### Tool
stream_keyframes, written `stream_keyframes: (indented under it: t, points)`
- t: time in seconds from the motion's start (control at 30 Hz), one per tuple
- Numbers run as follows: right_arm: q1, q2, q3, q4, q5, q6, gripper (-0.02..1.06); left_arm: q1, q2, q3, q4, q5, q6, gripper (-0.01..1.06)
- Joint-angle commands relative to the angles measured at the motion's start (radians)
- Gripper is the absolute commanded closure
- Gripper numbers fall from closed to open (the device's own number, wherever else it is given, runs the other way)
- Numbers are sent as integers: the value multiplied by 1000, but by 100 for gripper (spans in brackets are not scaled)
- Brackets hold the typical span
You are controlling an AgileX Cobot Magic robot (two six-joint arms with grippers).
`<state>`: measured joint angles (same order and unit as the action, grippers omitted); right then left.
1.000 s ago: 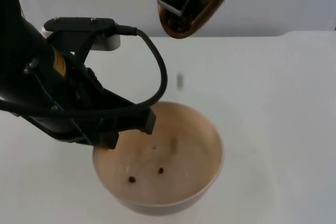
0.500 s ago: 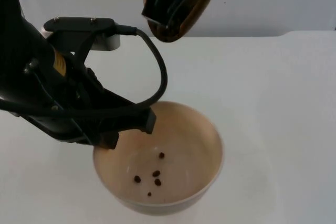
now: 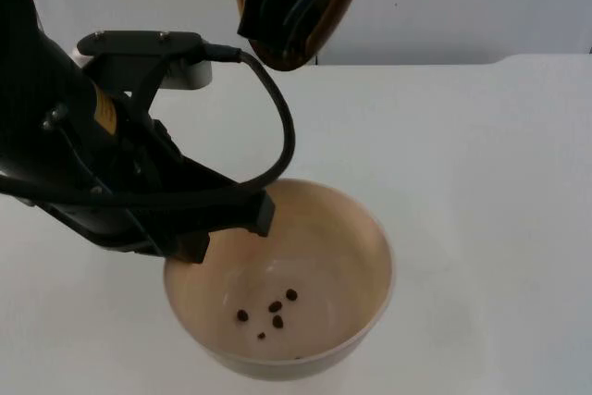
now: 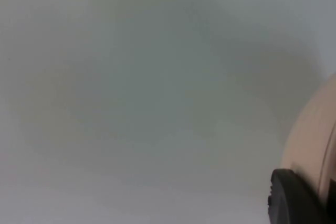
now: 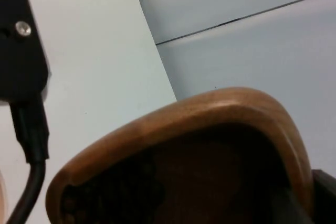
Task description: Pick up the bowl with the left hand and pour the coffee beans from the cup into the bowl with the right hand.
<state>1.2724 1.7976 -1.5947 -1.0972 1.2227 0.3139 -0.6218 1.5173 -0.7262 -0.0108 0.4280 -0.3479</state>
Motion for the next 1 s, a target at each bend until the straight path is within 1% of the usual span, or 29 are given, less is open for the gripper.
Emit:
stream_keyframes:
  t: [0.0, 0.13, 0.3, 0.97]
  points:
    - [7, -5, -2, -26, -2, -11, 104, -6, 0, -6, -15, -14, -2, 105]
    - [7, -5, -2, -26, -2, -18, 104, -6, 0, -6, -11, -14, -2, 105]
    - [7, -5, -2, -49, -2, -28, 104, -6, 0, -6, -11, -14, -2, 105]
    - [7, -5, -2, -49, -2, -71, 104, -6, 0, -6, -11, -12, -2, 105]
